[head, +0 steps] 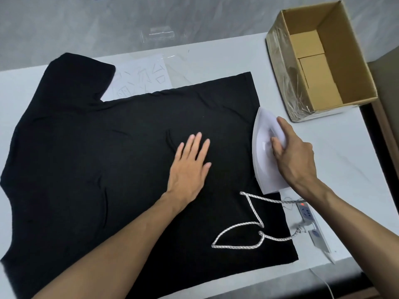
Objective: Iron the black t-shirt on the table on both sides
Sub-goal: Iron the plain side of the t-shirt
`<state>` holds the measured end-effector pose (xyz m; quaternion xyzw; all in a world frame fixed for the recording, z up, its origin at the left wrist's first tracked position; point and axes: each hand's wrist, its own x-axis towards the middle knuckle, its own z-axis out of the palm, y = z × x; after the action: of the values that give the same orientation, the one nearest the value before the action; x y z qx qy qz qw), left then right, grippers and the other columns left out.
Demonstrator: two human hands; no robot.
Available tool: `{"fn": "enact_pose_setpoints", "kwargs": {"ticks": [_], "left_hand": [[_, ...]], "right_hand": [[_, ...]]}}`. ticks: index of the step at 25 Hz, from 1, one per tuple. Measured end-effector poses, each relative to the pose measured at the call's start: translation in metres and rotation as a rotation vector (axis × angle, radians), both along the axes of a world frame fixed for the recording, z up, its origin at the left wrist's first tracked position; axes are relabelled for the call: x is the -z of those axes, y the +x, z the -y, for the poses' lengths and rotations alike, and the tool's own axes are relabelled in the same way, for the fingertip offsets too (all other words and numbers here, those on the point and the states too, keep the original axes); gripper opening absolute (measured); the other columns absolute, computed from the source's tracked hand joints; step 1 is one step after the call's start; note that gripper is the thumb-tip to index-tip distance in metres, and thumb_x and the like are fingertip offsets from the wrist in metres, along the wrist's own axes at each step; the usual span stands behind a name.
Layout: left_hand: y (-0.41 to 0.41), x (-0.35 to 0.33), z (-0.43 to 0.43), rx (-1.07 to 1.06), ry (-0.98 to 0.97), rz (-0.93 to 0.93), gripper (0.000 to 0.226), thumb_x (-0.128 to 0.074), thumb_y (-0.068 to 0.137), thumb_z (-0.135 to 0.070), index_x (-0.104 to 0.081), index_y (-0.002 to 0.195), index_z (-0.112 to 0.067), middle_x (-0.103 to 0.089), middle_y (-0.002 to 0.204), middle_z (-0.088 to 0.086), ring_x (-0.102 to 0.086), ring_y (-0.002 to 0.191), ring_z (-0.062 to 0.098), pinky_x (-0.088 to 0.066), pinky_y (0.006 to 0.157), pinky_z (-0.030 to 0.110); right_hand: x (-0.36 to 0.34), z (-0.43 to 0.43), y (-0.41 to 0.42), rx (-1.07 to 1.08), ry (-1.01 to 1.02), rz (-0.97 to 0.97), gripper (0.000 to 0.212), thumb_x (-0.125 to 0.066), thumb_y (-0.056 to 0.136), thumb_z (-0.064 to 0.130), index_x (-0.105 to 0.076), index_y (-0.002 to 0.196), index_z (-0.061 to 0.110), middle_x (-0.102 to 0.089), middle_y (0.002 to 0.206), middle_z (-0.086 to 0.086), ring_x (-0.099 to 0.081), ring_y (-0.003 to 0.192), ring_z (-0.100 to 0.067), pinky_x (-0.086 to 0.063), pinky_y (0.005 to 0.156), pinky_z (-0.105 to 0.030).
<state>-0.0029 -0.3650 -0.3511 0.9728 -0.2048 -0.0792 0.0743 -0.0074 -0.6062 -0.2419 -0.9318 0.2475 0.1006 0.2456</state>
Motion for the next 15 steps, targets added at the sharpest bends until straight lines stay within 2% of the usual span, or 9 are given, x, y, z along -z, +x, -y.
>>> {"fn": "enact_pose_setpoints", "kwargs": {"ticks": [2,3,6,9,12,15], "left_hand": [[0.002,0.004,0.044,0.221,0.001,-0.005,0.061,-0.025,0.104,-0.045,-0.011,0.157,-0.02,-0.007,0.165,0.007,-0.006,0.152,0.024,-0.01,0.123,0.043],[0.003,0.007,0.057,0.266,0.034,-0.013,0.061,-0.022,0.104,-0.048,-0.008,0.158,-0.021,-0.004,0.165,0.007,-0.003,0.152,0.025,-0.007,0.124,0.044],[0.007,0.017,0.06,0.255,0.117,-0.02,0.062,-0.017,0.104,-0.051,-0.003,0.157,-0.022,0.001,0.165,0.006,0.001,0.152,0.025,-0.005,0.123,0.045],[0.005,0.01,0.059,0.265,0.111,-0.027,0.063,-0.018,0.104,-0.051,-0.002,0.157,-0.02,0.0,0.165,0.006,0.001,0.152,0.024,-0.005,0.124,0.044],[0.004,-0.001,0.037,0.085,0.128,-0.027,0.066,-0.022,0.102,-0.053,-0.006,0.157,-0.02,-0.003,0.165,0.011,-0.002,0.152,0.03,-0.007,0.123,0.049],[0.018,-0.002,-0.017,-0.142,0.242,-0.095,0.074,-0.013,0.096,-0.064,-0.001,0.157,-0.023,0.003,0.163,0.018,0.002,0.15,0.042,-0.008,0.119,0.06]], "right_hand": [[-0.007,0.004,-0.005,0.028,0.031,0.01,0.05,-0.041,0.1,0.033,-0.03,0.148,0.036,-0.065,0.099,-0.025,-0.051,0.1,-0.043,-0.041,0.082,-0.043],[-0.01,0.007,-0.007,0.029,0.035,0.009,0.05,-0.041,0.1,0.033,-0.03,0.149,0.036,-0.065,0.1,-0.025,-0.051,0.101,-0.042,-0.04,0.081,-0.042],[-0.01,0.011,-0.011,0.012,0.046,0.015,0.05,-0.042,0.1,0.034,-0.03,0.148,0.037,-0.065,0.099,-0.024,-0.052,0.098,-0.041,-0.039,0.077,-0.039],[-0.009,0.008,-0.012,0.006,0.063,0.005,0.05,-0.042,0.099,0.036,-0.03,0.148,0.038,-0.065,0.106,-0.023,-0.051,0.104,-0.041,-0.037,0.078,-0.039],[-0.012,-0.004,-0.011,-0.023,0.095,0.008,0.049,-0.042,0.099,0.038,-0.03,0.147,0.041,-0.065,0.11,-0.021,-0.051,0.104,-0.041,-0.039,0.08,-0.041],[-0.011,-0.02,-0.006,-0.07,0.144,0.001,0.049,-0.043,0.098,0.039,-0.031,0.145,0.044,-0.065,0.113,-0.016,-0.052,0.102,-0.04,-0.04,0.08,-0.04]]}}
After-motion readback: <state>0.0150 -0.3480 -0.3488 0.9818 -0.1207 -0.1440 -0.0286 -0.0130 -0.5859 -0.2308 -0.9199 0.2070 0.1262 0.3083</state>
